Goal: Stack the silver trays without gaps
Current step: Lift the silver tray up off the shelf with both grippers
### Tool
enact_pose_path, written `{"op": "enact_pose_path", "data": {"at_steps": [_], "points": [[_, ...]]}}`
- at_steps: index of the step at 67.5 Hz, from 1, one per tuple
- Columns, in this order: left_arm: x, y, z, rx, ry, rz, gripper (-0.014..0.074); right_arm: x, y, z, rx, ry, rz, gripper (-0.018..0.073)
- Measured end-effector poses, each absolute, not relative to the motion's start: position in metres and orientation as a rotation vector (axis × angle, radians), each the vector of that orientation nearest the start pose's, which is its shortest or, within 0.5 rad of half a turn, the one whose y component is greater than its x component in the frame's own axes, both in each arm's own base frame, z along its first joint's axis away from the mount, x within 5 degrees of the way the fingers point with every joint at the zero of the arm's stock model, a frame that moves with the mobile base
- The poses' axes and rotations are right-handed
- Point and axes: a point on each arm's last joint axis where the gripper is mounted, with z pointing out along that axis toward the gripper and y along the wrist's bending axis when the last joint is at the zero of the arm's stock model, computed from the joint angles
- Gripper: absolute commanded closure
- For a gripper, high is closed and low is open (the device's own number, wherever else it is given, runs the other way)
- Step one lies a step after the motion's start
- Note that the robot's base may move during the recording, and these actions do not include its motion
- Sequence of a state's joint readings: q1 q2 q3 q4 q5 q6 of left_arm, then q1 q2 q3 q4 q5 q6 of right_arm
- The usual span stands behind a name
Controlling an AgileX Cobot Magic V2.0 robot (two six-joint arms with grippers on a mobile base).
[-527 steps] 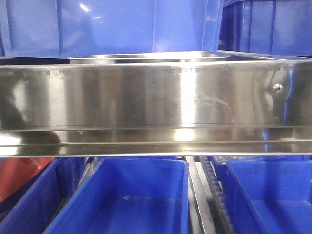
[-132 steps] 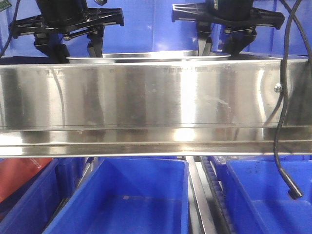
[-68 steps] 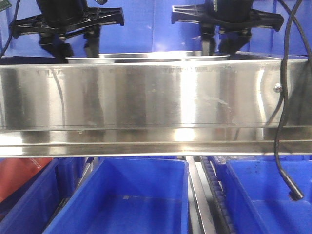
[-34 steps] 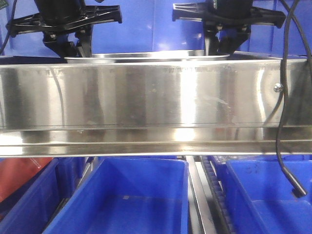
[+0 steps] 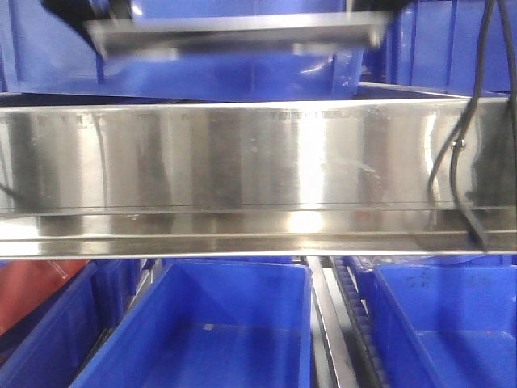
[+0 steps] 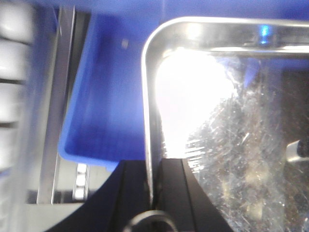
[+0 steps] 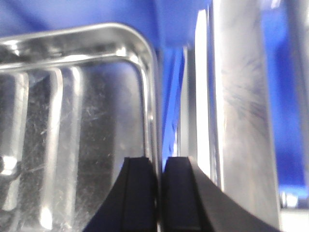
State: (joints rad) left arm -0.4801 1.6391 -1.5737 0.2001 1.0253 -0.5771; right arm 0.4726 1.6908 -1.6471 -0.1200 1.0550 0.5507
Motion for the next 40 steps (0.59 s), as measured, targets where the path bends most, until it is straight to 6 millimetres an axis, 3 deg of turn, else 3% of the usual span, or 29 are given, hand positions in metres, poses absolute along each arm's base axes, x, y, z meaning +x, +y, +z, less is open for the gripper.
{"op": "enact_pose_path", "data": {"at_steps": [24, 40], "points": [[0.264, -0.162, 0.4, -0.002, 2.435, -0.132, 0.0602, 0.262, 0.156, 0.368, 0.09, 2.5, 0.205, 0.0564], [0.207, -0.164, 0.389, -0.03, 2.432, -0.149, 0.0602, 0.217, 0.155, 0.383, 0.053, 2.454, 0.231, 0.0564]]}}
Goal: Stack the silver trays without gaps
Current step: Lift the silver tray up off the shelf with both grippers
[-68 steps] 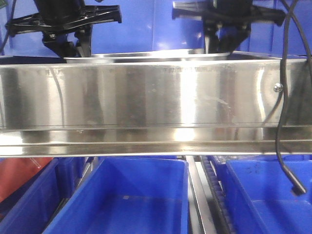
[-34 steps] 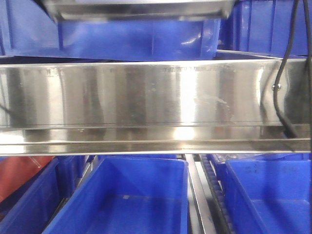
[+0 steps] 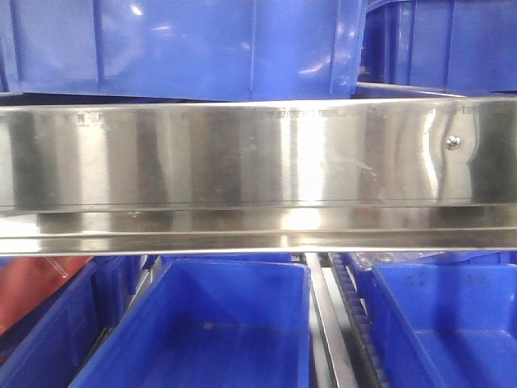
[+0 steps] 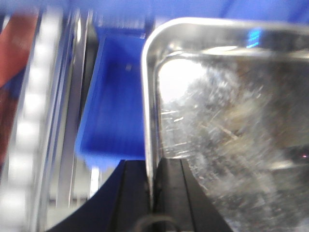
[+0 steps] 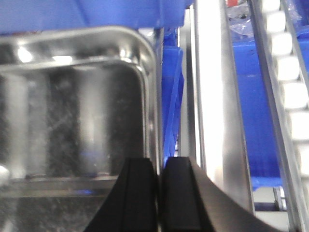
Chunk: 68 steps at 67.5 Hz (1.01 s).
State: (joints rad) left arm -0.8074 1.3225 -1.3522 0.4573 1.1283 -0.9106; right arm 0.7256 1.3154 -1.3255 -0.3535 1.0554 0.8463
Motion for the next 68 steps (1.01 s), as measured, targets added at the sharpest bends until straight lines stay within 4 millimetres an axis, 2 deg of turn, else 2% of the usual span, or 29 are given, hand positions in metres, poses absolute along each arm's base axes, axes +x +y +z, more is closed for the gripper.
{"op": "enact_pose_path", "data": {"at_steps": [16, 26, 68], "points": [[0.16, -0.158, 0.373, -0.038, 2.43, -0.2, 0.0605, 0.167, 0.16, 0.367, 0.056, 2.438, 0.198, 0.0564], [0.15, -0.161, 0.367, 0.001, 2.424, -0.187, 0.0605, 0.146, 0.163, 0.361, 0.039, 2.466, 0.165, 0.0564], [0.149, -0.163, 0.366, 0.056, 2.42, -0.176, 0.0605, 0.142, 0.163, 0.356, 0.036, 2.48, 0.134, 0.0564]]}}
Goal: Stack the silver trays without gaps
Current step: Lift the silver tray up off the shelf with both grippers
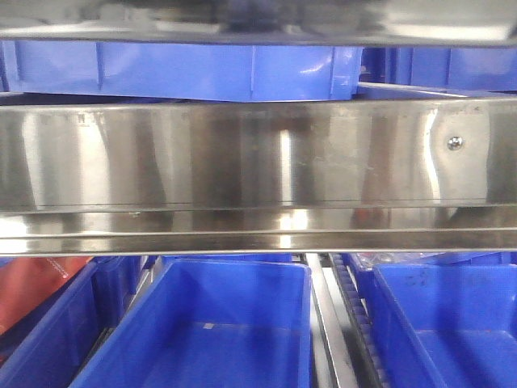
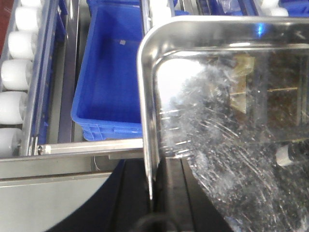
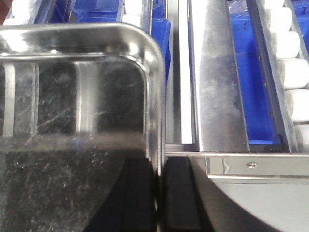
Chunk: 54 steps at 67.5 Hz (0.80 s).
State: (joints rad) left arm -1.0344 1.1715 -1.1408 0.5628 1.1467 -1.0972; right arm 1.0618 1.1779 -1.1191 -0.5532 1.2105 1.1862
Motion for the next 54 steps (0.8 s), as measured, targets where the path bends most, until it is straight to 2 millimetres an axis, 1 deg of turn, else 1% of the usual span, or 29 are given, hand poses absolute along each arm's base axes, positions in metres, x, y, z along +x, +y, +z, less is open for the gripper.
{"op": "enact_pose_path", "data": {"at_steps": [41, 54], "points": [[0.1478, -0.1625, 0.367, 0.058, 2.421, -0.181, 0.0605, 0.1422, 0.163, 0.3562, 0.039, 2.48, 0.135, 0.0564], [0.1498, -0.1614, 0.3685, 0.068, 2.394, -0.159, 0.0605, 0.1424, 0.1637, 0.3565, 0.036, 2.476, 0.145, 0.0564]]}}
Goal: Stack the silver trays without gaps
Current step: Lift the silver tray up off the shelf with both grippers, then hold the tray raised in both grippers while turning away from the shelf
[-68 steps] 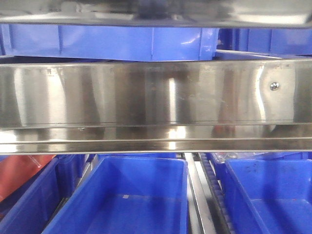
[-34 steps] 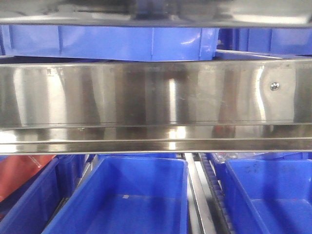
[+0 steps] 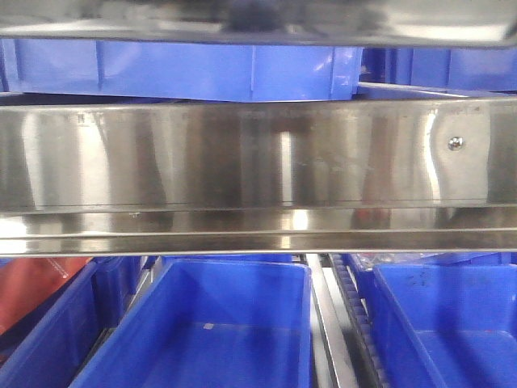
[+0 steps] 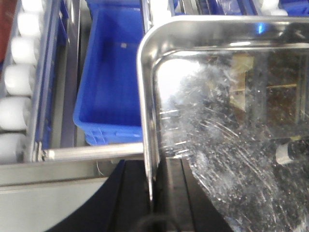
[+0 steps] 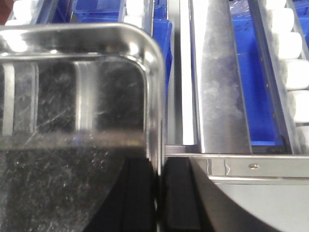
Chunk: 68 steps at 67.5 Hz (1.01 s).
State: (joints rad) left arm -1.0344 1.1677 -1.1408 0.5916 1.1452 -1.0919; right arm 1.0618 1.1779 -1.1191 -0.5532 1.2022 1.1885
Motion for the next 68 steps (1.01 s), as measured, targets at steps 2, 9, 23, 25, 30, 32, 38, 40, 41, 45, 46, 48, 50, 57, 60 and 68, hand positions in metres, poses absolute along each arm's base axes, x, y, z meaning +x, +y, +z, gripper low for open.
{"op": "enact_pose_path", "data": {"at_steps": [2, 9, 23, 25, 30, 32, 38, 40, 41, 45, 46, 48, 50, 57, 60, 68], "points": [[0.15, -0.161, 0.369, 0.071, 2.384, -0.154, 0.0605, 0.142, 0.164, 0.357, 0.035, 2.475, 0.147, 0.0564], [0.152, -0.16, 0.371, 0.08, 2.354, -0.135, 0.0605, 0.142, 0.165, 0.357, 0.029, 2.47, 0.16, 0.0564], [0.158, -0.158, 0.377, 0.121, 2.255, -0.074, 0.0605, 0.143, 0.167, 0.358, 0.021, 2.46, 0.185, 0.0564], [0.159, -0.158, 0.378, 0.129, 2.238, -0.066, 0.0605, 0.143, 0.167, 0.358, 0.02, 2.459, 0.187, 0.0564], [0.161, -0.157, 0.381, 0.141, 2.203, -0.047, 0.0605, 0.143, 0.168, 0.358, 0.02, 2.456, 0.197, 0.0564], [0.161, -0.158, 0.382, 0.148, 2.189, -0.043, 0.0605, 0.143, 0.168, 0.358, 0.019, 2.454, 0.2, 0.0564], [0.163, -0.157, 0.384, 0.159, 2.154, -0.022, 0.0605, 0.144, 0.169, 0.358, 0.018, 2.449, 0.213, 0.0564], [0.163, -0.157, 0.385, 0.165, 2.14, -0.015, 0.0605, 0.144, 0.169, 0.358, 0.02, 2.449, 0.216, 0.0564], [0.164, -0.157, 0.386, 0.169, 2.136, -0.014, 0.0605, 0.144, 0.169, 0.358, 0.018, 2.448, 0.217, 0.0564], [0.165, -0.157, 0.387, 0.177, 2.115, -0.004, 0.0605, 0.144, 0.169, 0.359, 0.018, 2.445, 0.224, 0.0564], [0.165, -0.157, 0.387, 0.178, 2.112, -0.001, 0.0605, 0.144, 0.169, 0.359, 0.018, 2.445, 0.224, 0.0564], [0.165, -0.157, 0.388, 0.182, 2.107, -0.001, 0.0605, 0.144, 0.17, 0.359, 0.018, 2.445, 0.226, 0.0564], [0.165, -0.157, 0.388, 0.185, 2.102, 0.003, 0.0605, 0.144, 0.169, 0.359, 0.02, 2.445, 0.227, 0.0564], [0.165, -0.157, 0.388, 0.187, 2.098, 0.004, 0.0605, 0.144, 0.169, 0.359, 0.023, 2.445, 0.228, 0.0564], [0.165, -0.157, 0.388, 0.187, 2.098, 0.004, 0.0605, 0.144, 0.169, 0.359, 0.023, 2.445, 0.228, 0.0564], [0.165, -0.157, 0.388, 0.187, 2.098, 0.004, 0.0605, 0.144, 0.169, 0.359, 0.023, 2.445, 0.228, 0.0564]]}}
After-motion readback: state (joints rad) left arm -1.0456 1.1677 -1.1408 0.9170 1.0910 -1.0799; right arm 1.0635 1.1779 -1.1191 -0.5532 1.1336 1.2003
